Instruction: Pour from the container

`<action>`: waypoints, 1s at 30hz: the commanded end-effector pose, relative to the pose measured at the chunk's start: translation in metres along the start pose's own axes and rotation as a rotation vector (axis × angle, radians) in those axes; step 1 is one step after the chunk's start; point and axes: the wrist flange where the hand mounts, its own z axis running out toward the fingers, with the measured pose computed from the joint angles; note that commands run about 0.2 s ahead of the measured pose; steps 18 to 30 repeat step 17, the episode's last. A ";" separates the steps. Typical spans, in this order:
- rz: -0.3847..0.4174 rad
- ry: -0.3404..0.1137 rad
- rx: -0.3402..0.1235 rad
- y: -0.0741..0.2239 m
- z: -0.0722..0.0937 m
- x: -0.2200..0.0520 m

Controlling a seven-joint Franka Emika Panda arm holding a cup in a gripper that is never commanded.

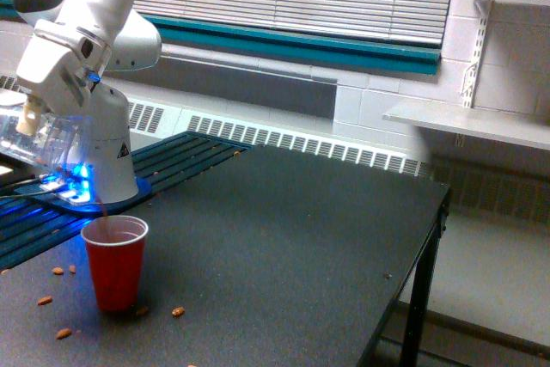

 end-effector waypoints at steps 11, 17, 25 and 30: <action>-0.032 -0.039 -0.003 0.004 -0.005 -0.016; -0.004 -0.061 0.028 0.000 -0.001 -0.029; -0.004 -0.061 0.028 0.000 -0.001 -0.029; -0.004 -0.061 0.028 0.000 -0.001 -0.029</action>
